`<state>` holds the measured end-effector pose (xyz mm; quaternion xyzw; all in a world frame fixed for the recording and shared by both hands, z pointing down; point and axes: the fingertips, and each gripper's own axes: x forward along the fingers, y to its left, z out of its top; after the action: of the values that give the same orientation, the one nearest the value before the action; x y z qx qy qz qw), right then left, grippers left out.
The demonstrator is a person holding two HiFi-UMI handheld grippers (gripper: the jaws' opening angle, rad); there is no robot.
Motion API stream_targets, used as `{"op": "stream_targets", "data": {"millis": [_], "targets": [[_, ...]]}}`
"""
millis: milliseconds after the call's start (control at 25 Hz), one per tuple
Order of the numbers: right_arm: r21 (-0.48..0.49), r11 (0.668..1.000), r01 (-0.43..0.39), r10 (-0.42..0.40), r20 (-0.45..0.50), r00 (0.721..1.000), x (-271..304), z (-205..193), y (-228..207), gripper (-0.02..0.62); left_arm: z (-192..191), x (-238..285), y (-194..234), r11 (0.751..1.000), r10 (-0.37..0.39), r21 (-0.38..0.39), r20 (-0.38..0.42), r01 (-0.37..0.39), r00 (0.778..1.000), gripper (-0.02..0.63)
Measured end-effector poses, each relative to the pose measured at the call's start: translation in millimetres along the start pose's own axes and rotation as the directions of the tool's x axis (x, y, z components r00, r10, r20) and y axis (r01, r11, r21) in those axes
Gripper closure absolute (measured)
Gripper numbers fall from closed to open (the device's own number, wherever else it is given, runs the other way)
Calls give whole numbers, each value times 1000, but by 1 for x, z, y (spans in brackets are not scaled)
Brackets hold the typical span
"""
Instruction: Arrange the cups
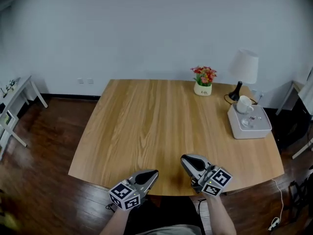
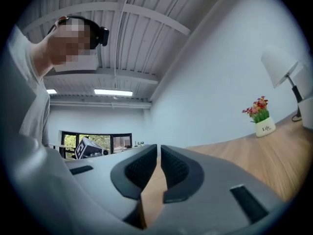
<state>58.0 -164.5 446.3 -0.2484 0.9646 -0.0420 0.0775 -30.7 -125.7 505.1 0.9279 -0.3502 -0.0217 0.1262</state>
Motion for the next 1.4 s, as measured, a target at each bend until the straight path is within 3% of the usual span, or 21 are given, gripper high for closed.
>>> {"op": "stream_targets", "data": {"millis": [240,480,960,1400], "targets": [[-135,991,-14,9,-35,999,3,-25,26,572,6,-20,11,999,50,-10,49,-49,998,597],[-214,976,-32,28,-24,999,0,-22,43,572,0,-18,10,998,60,29,27,-61,998,597],[-241,970,-42,40,-14,999,0,-26,47,572,3,-20,11,988,113,96,65,-119,991,595],[-232,971,-55,50,-28,998,2,-29,49,572,-4,-14,12,989,111,93,13,-112,994,597]]}}
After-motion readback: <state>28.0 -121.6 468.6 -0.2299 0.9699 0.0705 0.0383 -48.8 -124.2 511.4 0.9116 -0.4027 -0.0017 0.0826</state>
